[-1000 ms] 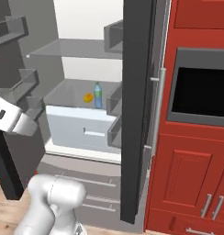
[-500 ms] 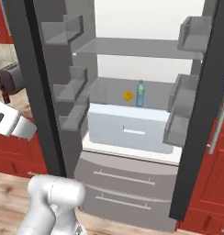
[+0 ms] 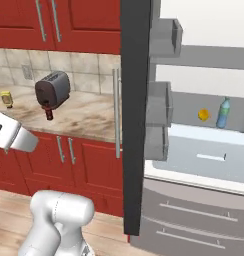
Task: Place the condiment bottle and mustard from the counter to the top shelf of the fridge. If the existing items in the fridge are on the top shelf, move them to other shelves.
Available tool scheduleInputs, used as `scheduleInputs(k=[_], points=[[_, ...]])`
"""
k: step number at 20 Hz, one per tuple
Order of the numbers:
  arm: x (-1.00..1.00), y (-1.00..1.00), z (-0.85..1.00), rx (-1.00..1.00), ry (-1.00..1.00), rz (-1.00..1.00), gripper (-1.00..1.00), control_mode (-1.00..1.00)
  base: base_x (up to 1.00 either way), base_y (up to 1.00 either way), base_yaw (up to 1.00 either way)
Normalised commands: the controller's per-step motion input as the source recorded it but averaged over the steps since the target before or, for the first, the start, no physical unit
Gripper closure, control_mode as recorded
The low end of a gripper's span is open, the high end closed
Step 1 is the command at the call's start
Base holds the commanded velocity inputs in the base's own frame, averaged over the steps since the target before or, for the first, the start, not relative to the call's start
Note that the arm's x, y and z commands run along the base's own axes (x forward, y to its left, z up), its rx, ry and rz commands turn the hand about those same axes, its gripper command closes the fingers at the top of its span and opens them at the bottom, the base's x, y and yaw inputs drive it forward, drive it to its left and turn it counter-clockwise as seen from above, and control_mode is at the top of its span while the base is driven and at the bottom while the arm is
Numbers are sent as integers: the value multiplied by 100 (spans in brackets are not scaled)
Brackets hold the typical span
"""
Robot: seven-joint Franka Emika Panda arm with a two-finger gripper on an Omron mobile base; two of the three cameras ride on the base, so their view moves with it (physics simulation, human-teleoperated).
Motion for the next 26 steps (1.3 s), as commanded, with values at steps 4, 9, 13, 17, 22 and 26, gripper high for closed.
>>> scheduleInputs(k=[4, 9, 13, 17, 22, 26], points=[[0, 0, 0, 0, 0, 0, -100, 100, 98, 100, 0], [0, 0, 0, 0, 0, 0, -100, 100, 71, 99, 0], [0, 0, 0, 0, 0, 0, -100, 100, 36, 65, 1], [0, 0, 0, 0, 0, 0, -100, 100, 33, 40, 0], [0, 0, 0, 0, 0, 0, -100, 100, 7, 3, 0], [7, -15, -16, 0, 0, 0, -100, -100, 0, 0, 0]])
